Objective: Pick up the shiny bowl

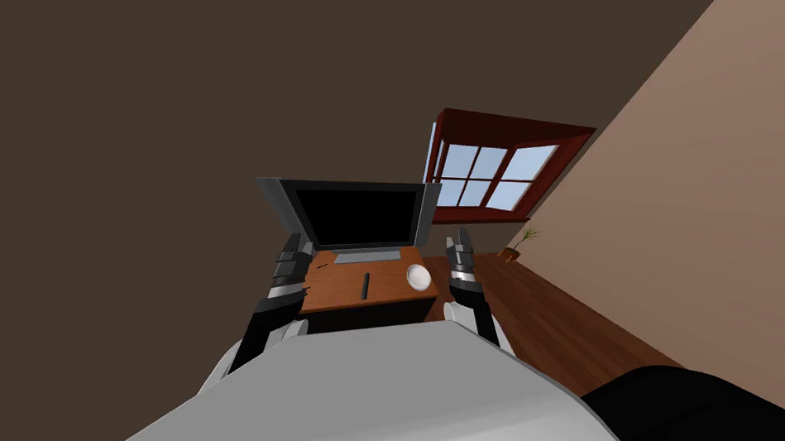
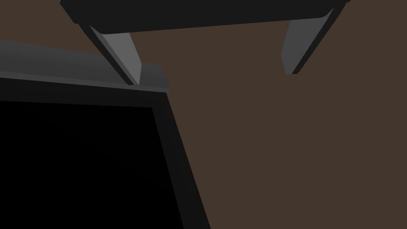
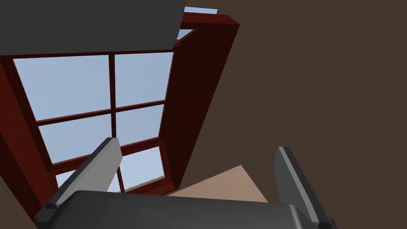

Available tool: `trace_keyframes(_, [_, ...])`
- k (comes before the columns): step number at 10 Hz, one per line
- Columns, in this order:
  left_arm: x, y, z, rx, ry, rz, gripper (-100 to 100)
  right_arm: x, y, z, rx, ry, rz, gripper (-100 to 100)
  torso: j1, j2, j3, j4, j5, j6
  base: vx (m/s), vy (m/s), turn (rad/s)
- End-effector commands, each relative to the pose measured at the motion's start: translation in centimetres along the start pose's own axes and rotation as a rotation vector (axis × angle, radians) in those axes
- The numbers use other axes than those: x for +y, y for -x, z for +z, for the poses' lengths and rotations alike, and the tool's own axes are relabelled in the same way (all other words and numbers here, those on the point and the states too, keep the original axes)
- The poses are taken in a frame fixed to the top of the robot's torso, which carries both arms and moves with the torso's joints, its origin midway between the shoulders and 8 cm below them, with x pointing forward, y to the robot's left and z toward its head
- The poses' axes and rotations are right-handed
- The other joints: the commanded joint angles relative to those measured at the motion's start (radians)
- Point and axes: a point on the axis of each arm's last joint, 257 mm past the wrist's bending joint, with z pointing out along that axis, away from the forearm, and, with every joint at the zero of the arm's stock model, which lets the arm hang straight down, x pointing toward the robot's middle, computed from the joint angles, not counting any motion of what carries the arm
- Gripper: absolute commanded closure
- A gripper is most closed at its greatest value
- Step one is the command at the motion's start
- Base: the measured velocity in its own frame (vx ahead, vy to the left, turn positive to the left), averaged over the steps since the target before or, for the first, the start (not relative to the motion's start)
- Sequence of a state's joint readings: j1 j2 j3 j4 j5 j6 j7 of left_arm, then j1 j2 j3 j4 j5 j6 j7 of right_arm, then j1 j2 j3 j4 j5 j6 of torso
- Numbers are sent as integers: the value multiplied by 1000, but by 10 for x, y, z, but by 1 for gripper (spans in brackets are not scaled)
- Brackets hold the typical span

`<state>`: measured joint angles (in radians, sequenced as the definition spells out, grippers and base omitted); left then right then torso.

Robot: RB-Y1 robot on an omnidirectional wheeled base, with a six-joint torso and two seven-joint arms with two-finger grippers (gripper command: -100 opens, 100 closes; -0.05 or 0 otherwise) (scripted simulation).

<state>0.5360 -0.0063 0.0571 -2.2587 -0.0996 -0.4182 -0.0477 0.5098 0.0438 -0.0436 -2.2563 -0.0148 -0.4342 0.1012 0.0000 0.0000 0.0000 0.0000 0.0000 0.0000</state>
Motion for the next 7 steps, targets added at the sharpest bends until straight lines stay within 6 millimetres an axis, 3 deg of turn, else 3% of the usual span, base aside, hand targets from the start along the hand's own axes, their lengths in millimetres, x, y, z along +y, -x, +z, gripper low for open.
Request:
trace_keyframes(1, [0,0,0,0,0,0,0,-6,-7,-2,43,-6,-24,-100,0,0,0,0,0,0,-7,1,62])
trace_keyframes(4, [0,0,0,0,0,0,0,-19,-19,-8,118,-22,-68,-100,-1,2,1,0,0,0,-23,-6,64])
trace_keyframes(7, [0,0,0,0,0,0,0,-49,-39,-25,241,-59,-144,-100,0,3,1,1,0,0,-44,-2,105])
